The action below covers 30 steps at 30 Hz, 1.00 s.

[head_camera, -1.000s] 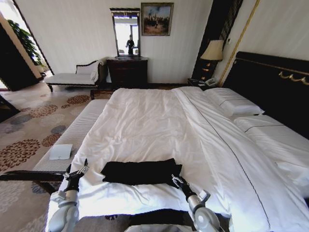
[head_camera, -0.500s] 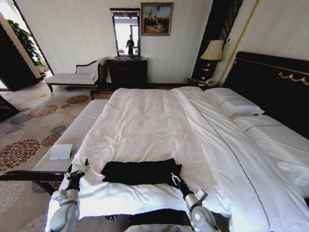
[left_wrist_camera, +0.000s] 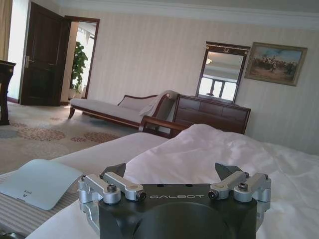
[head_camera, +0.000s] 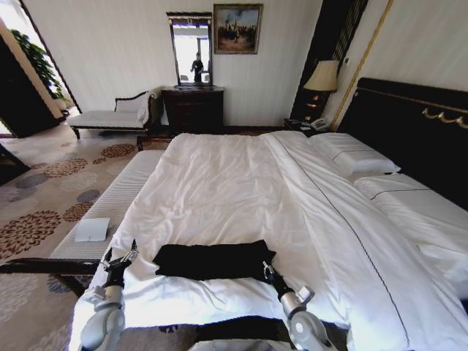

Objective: Fold the clothes on the bed.

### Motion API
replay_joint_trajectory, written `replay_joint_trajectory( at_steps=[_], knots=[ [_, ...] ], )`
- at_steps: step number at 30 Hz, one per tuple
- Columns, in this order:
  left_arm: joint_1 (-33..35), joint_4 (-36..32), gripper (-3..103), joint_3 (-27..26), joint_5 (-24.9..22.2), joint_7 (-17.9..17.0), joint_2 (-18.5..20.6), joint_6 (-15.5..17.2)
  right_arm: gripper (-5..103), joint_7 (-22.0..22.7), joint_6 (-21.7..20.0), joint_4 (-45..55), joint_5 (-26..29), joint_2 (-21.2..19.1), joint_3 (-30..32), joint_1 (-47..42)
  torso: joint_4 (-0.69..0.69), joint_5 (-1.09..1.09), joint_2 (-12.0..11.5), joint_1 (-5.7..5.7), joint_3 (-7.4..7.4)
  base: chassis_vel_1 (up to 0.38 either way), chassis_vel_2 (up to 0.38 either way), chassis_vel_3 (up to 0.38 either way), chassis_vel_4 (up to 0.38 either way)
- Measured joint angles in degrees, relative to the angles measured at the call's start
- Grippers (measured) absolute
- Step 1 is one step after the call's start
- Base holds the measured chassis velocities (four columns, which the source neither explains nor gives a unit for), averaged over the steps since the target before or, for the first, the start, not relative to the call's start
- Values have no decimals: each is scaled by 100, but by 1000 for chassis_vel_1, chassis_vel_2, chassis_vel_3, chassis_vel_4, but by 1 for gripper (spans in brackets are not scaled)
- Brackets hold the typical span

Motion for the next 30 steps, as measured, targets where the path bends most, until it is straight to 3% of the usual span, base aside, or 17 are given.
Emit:
replay_joint_trajectory(
  at_steps=[7,14,21,30],
  knots=[
    [-31,-10,100,35,15,-4,-26,8,3,220,-34,436,116,-695,512,-434,-1,-2,0,0,0,0,0,0,0],
    [-84,49,100,127,41,-4,-90,9,3,-5,0,518,207,-1305,1308,-976,-2,-2,1,0,0,0,0,0,0],
    [-49,31,100,124,43,-4,-99,6,3,-227,196,718,213,-1251,1319,-836,-3,-4,1,0,0,0,0,0,0],
    [114,-161,100,-77,-39,-124,163,68,3,-1237,351,1090,-31,-899,199,179,3,-3,1,0,0,0,0,0,0]
  ],
)
